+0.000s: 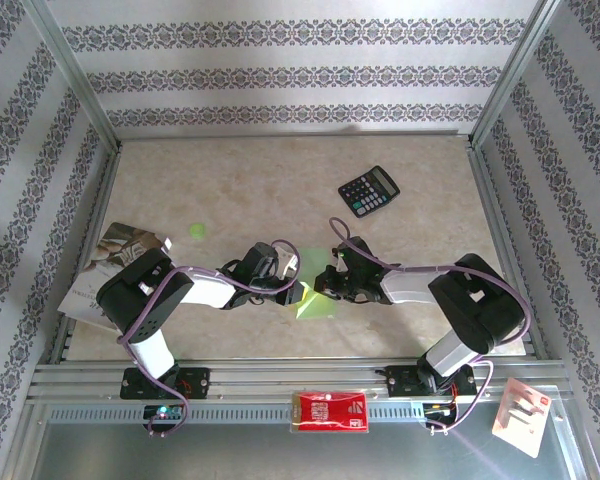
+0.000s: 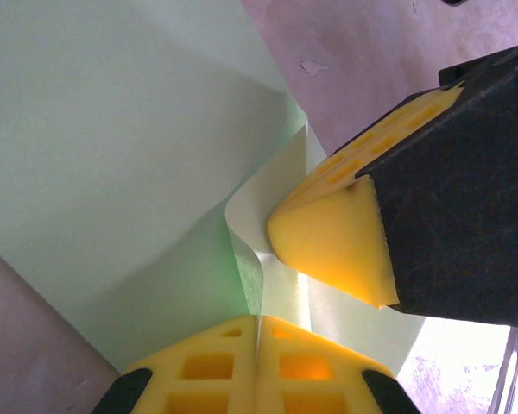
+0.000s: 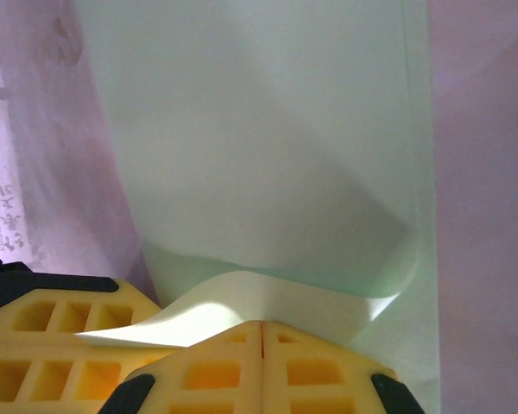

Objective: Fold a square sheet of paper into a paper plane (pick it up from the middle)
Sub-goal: Fold the triangle a second time at the center of the table.

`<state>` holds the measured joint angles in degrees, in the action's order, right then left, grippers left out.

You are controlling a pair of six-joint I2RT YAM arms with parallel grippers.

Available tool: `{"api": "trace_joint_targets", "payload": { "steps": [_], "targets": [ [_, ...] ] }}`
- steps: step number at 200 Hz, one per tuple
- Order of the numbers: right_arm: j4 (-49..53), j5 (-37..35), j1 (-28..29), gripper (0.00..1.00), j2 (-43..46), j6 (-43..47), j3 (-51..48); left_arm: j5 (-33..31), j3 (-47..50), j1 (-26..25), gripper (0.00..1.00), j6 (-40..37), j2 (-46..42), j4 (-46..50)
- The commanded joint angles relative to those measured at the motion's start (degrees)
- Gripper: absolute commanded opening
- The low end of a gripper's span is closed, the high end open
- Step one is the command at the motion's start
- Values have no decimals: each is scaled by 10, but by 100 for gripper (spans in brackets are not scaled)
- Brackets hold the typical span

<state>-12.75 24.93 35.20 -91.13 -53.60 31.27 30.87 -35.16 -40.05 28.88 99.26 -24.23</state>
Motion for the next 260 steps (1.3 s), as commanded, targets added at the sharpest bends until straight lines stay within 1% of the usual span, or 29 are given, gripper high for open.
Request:
{"api": "trace_joint_targets", "payload": {
  "steps": [1, 59, 118, 145, 157, 180, 201, 223, 241, 260],
  "targets": [
    [7, -2, -5, 0, -20, 13, 1, -59, 17, 5, 0, -23, 14, 95],
    [19, -13, -2, 0, -13, 11, -17, -72, 14, 5, 0, -21, -6, 105],
    [19, -11, 2, 0, -17, 14, -17, -99, -7, 5, 19, -23, -59, 147],
    [20, -10, 7, 0, -22, 13, -9, -104, 9, 4, 28, -2, -100, 151],
    [20, -10, 8, 0, -25, 14, -7, -98, 20, 0, 29, 13, -124, 147],
    [21, -10, 8, 0, -28, 13, -5, -91, 41, -26, 27, 61, -172, 126],
    [22, -12, 8, 0, -28, 15, -6, -90, 46, -60, 17, 88, -194, 112],
    [21, -13, 8, 0, -30, 14, -6, -76, 31, -85, 9, 101, -172, 107],
    [22, -13, 8, 0, -30, 15, -4, -69, 21, -97, 8, 102, -145, 103],
    [24, -13, 8, 0, -30, 16, -2, -68, 18, -99, 7, 97, -119, 104]
  ]
}}
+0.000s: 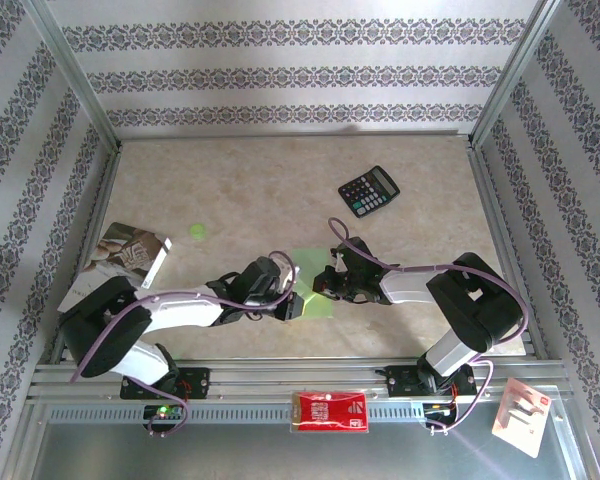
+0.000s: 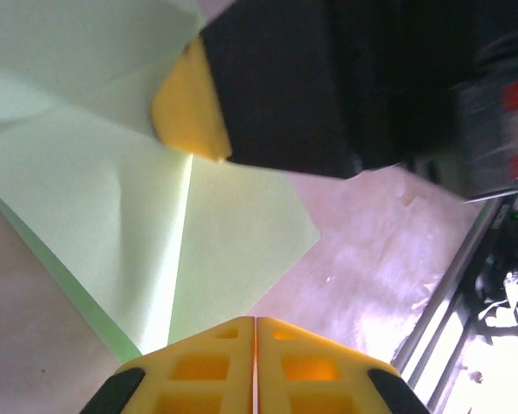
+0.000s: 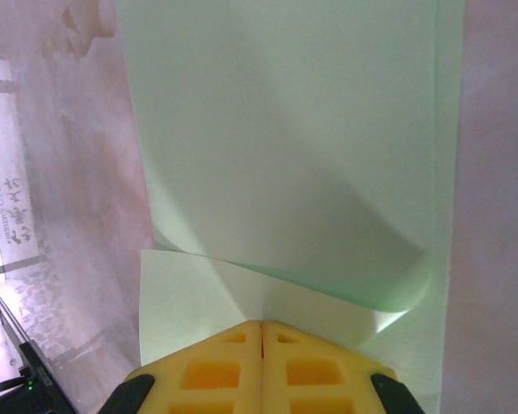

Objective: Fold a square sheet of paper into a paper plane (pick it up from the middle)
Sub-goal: Fold the triangle a second time at the center of the table.

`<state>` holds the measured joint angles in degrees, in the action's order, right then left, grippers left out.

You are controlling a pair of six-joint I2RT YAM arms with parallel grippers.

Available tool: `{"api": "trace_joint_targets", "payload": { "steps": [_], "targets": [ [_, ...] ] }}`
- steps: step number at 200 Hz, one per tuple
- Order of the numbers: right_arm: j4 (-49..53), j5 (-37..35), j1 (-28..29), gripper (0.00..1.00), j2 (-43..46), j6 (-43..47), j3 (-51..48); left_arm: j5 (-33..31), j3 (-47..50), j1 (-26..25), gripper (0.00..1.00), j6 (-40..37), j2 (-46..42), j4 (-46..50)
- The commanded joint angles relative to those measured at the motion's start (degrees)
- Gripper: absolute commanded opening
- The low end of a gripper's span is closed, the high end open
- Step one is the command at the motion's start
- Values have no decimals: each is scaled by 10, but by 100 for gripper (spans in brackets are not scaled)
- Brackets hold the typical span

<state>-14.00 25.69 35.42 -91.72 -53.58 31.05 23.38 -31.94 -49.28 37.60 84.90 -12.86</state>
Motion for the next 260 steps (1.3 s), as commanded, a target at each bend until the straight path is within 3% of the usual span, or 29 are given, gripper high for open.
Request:
{"api": "trace_joint_targets", "payload": {
  "steps": [1, 137, 260],
  "targets": [
    [37, -21, 5, 0, -25, 16, 0, 6, -15, -6, 7, 9, 26, -9],
    [41, -20, 4, 0, -18, 19, -3, -17, -23, 29, 4, -23, 72, 11],
    [47, -20, -1, 0, -22, 23, 3, 6, 17, 29, 1, -24, 65, 24]
  ]
}}
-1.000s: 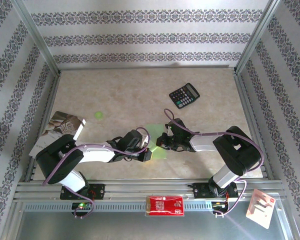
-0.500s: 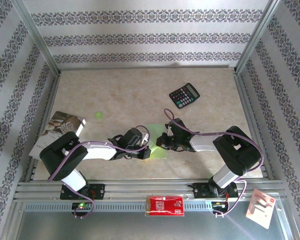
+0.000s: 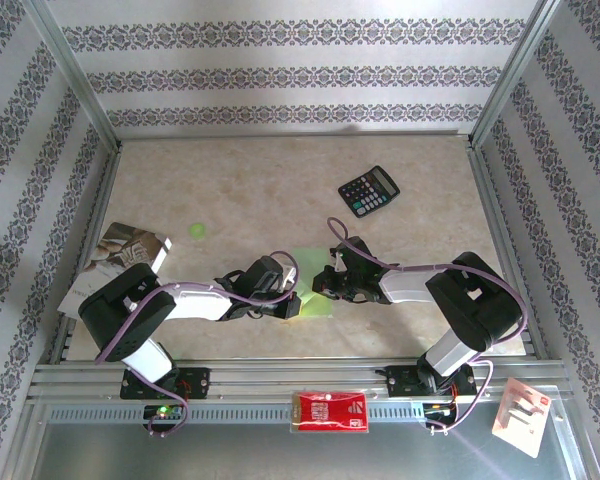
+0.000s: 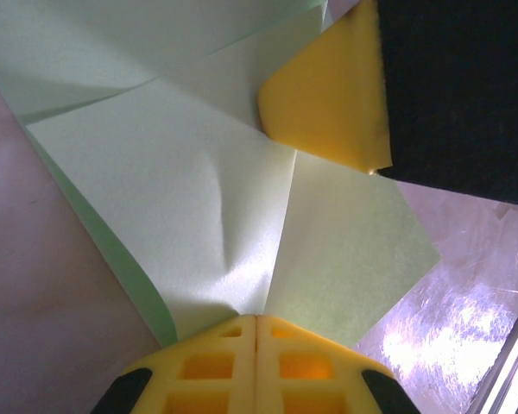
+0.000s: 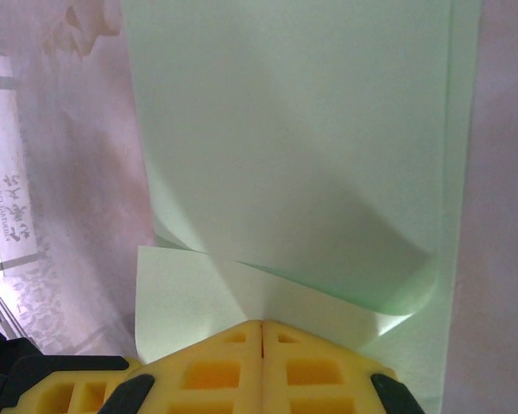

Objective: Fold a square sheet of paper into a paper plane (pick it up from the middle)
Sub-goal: Fold the triangle a second time at the center of the table.

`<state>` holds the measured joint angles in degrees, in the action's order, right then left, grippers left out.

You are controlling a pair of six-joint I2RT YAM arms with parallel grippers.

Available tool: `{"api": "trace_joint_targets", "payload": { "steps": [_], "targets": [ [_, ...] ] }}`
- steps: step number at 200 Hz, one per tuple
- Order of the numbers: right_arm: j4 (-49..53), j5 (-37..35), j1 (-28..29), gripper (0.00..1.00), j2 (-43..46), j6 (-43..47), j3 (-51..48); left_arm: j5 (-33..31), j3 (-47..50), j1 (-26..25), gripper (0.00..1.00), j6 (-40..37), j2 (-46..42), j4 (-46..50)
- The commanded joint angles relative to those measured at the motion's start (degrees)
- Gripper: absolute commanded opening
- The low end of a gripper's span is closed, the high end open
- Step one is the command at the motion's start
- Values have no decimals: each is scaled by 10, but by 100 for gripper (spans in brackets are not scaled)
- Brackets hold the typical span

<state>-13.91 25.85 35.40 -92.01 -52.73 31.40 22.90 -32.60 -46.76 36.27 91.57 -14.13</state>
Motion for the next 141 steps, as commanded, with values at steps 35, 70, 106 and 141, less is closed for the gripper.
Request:
{"api": "trace_joint_targets", "payload": {
  "steps": [35, 70, 106, 141],
  "targets": [
    [49, -22, 0, 0, -20, 16, 2, 12, 30, 3, 0, -12, -14, 50],
    [51, -19, -1, 0, -19, 17, 7, 5, 20, 2, 0, -25, -6, 84],
    [51, -7, -4, 0, -9, 23, 19, -4, 19, 2, 0, -25, 6, 101],
    [46, 22, -9, 6, 27, 26, 32, -17, 30, 2, 0, -21, -1, 104]
  ]
}}
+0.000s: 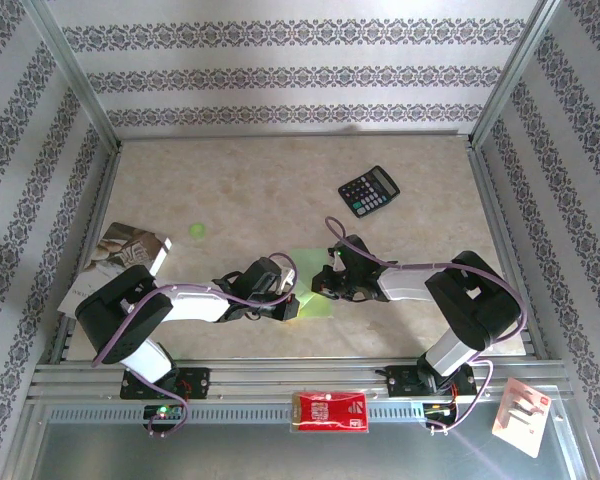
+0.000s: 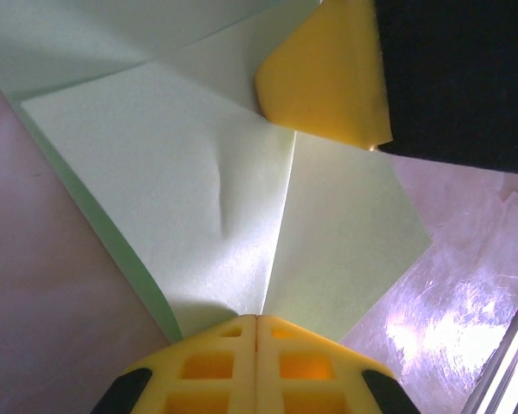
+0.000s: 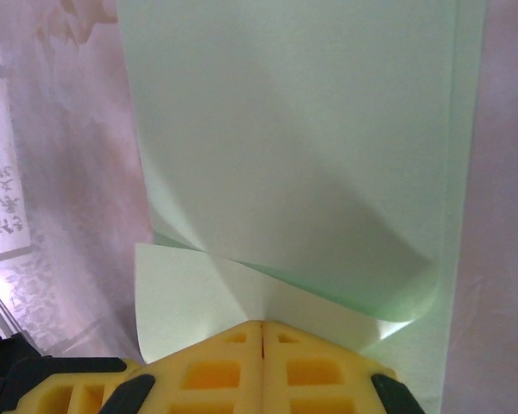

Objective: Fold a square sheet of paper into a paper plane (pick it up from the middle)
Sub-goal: Fold the triangle a second time at the center of the table.

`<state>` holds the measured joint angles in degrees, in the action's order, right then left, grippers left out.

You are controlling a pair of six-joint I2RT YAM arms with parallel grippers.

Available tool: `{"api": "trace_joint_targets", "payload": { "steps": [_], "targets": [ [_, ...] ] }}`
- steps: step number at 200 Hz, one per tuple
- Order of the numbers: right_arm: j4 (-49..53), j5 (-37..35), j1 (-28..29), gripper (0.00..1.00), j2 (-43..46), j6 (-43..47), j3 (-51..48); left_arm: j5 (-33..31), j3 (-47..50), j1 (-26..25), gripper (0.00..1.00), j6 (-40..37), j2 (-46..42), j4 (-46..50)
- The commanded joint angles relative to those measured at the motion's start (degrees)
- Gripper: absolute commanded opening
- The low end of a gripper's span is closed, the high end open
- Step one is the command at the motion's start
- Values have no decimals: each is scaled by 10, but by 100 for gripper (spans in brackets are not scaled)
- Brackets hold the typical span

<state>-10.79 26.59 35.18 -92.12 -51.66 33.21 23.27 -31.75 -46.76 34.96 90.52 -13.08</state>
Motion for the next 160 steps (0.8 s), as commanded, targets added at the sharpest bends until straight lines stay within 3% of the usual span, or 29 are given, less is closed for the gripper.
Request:
{"api": "trace_joint_targets", "payload": {
  "steps": [1, 30, 81, 160],
  "targets": [
    [14, 16, -7, 6, 30, 14, 14, -21, 22, 2, 0, -8, 10, 93],
    [9, 18, 5, 8, 67, -8, 4, -24, 30, 1, 0, -2, 15, 83],
    [-10, -28, 58, 0, 92, -76, -36, -29, 34, 1, 0, 6, 19, 73],
    [-50, -49, 98, 0, 58, -121, -51, -32, 38, 2, 0, 6, 14, 75]
  ]
}}
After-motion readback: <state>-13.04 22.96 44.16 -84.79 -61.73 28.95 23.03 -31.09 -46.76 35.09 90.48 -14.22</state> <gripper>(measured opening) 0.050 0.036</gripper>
